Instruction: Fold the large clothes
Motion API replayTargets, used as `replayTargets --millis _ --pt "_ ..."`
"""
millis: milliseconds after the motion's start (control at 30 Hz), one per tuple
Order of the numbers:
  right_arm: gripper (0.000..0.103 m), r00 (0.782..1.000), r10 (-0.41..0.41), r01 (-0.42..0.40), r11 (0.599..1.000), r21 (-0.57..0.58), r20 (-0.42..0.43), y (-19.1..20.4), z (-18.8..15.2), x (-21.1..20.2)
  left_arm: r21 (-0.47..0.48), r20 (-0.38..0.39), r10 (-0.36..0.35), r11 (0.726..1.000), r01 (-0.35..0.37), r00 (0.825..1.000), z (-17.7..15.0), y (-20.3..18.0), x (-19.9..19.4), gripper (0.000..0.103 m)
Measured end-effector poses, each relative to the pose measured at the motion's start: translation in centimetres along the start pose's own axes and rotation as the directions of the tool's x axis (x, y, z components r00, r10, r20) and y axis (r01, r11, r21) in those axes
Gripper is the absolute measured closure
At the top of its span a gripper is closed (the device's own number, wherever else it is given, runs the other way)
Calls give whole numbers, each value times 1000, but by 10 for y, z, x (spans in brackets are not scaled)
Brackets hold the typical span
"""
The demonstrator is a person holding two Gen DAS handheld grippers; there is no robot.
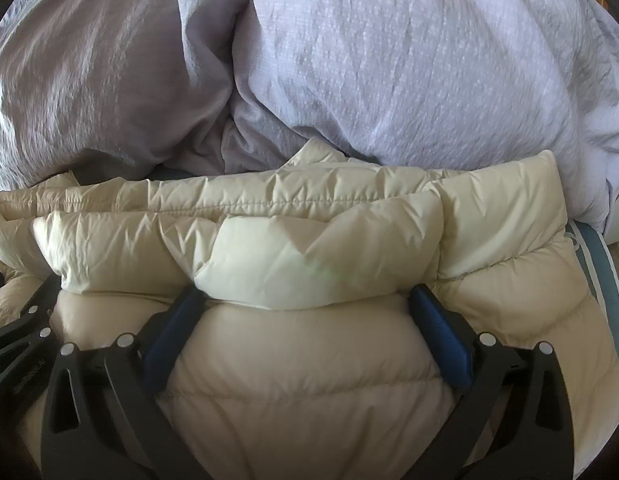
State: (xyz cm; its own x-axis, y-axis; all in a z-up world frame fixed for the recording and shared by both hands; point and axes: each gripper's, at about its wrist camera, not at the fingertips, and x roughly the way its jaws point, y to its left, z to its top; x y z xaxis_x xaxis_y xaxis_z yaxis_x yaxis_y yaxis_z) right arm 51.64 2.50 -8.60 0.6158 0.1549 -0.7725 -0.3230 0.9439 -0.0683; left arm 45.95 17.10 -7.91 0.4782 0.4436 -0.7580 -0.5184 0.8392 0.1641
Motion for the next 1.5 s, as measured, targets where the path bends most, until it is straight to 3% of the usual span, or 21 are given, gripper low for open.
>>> replayTargets --millis 833,900,1000,1067,1167,1333,1500 --pt "2 1000 19 -19 1000 24 -1 -7 3 1 -15 -11 -1 1000 1 1000 -2 3 3 5" --pt "2 999 40 -39 998 57 -18 -19 1 -13 -9 -31 -12 1000 12 999 -6 12 -12 6" --pt "2 989 137 -142 985 94 59 -46 -26 -64 -30 -7 -86 996 85 996 -21 37 -51 6" --pt "2 991 84 -90 995 49 103 -60 -47 -89 -25 34 -89 996 90 995 -36 60 -76 6" --pt "2 989 1 -2 1000 5 148 -82 -73 -106 -26 79 -15 1000 17 997 -53 87 -91 6" --pt "6 994 -11 10 1000 7 108 -106 -95 -97 -89 24 48 995 -46 999 -67 120 -77 7" --pt "5 999 -9 8 1000 10 41 -104 -99 -74 -151 -52 -4 988 -3 999 -77 133 -52 7"
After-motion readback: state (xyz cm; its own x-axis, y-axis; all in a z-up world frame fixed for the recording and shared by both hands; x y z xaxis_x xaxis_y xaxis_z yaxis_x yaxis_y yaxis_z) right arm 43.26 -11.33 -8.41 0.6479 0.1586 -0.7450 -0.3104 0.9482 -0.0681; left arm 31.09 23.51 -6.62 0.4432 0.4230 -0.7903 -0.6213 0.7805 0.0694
